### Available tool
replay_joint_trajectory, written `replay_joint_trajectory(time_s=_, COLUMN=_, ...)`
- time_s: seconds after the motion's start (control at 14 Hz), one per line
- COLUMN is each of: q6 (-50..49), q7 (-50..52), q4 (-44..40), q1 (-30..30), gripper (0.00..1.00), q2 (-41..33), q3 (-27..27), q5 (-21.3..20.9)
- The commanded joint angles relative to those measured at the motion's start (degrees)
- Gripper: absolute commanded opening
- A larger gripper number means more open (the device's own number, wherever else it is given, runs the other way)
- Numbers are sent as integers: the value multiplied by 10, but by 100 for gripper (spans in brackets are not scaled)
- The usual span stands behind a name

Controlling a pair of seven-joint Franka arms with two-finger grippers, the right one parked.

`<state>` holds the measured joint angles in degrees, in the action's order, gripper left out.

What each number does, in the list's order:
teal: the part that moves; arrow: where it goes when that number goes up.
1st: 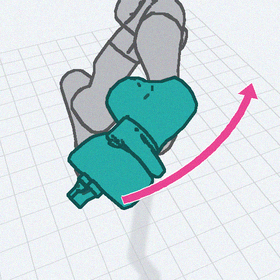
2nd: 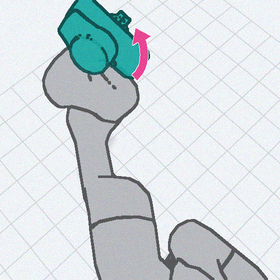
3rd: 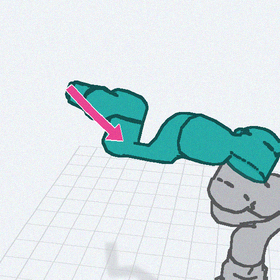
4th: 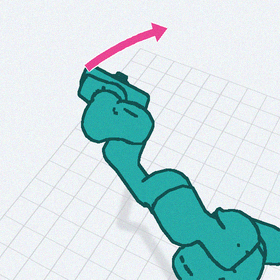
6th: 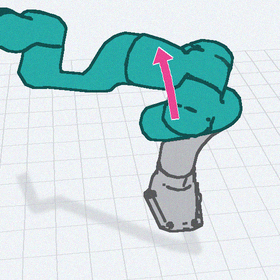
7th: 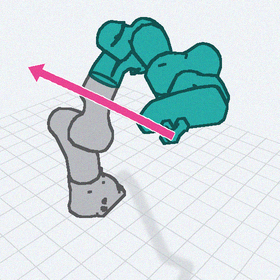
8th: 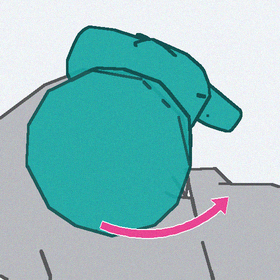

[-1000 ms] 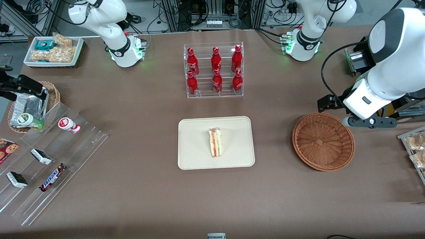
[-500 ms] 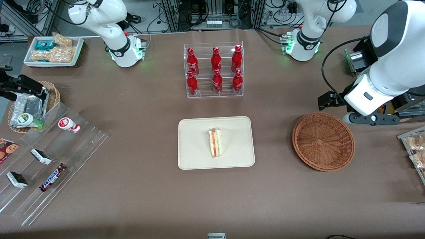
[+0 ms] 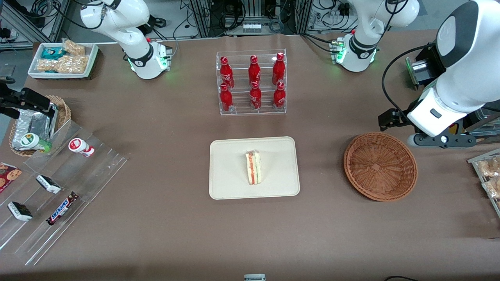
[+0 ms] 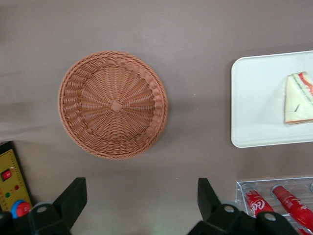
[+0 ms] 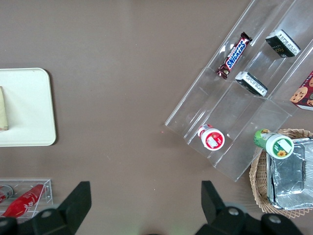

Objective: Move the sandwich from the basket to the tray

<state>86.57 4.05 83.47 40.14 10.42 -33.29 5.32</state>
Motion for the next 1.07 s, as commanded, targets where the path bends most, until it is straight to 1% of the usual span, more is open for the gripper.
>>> replay_joint_trajectory(time_s=0.0, q6=-14, q7=0, q4=-9, q1=6, gripper=100, q2=0, q3=-28, q5=-12)
replay_joint_trajectory(time_s=0.14, q6=-26, q7=-10, q4=-2, q1=-11, gripper=100, q2=-26, q3=-31, q5=-14)
replay_joint_trajectory(time_s=0.21, q6=-28, q7=-11, q4=-2, q1=-92, gripper=100, q2=-24, q3=4, q5=-5)
replay_joint_trajectory(time_s=0.29, q6=-27, q7=-18, q4=-2, q1=-136, gripper=100, q2=-31, q3=74, q5=-13)
replay_joint_trajectory(time_s=0.36, q6=-28, q7=-20, q4=-2, q1=-194, gripper=100, q2=-34, q3=111, q5=-12)
replay_joint_trajectory(time_s=0.5, q6=-29, q7=-37, q4=-3, q1=-303, gripper=100, q2=-40, q3=212, q5=-14)
replay_joint_trajectory(time_s=0.64, q6=-46, q7=-89, q4=-8, q1=-376, gripper=100, q2=-44, q3=273, q5=-15)
replay_joint_trajectory(time_s=0.71, q6=-57, q7=-116, q4=-8, q1=-412, gripper=100, q2=-53, q3=304, q5=-25)
replay_joint_trajectory(time_s=0.79, q6=-60, q7=-131, q4=-8, q1=-435, gripper=100, q2=-56, q3=331, q5=-33)
replay_joint_trajectory(time_s=0.86, q6=-60, q7=-132, q4=-9, q1=-444, gripper=100, q2=-55, q3=342, q5=-38)
replay_joint_trajectory(time_s=1.0, q6=-58, q7=-127, q4=-9, q1=-444, gripper=100, q2=-58, q3=357, q5=-53)
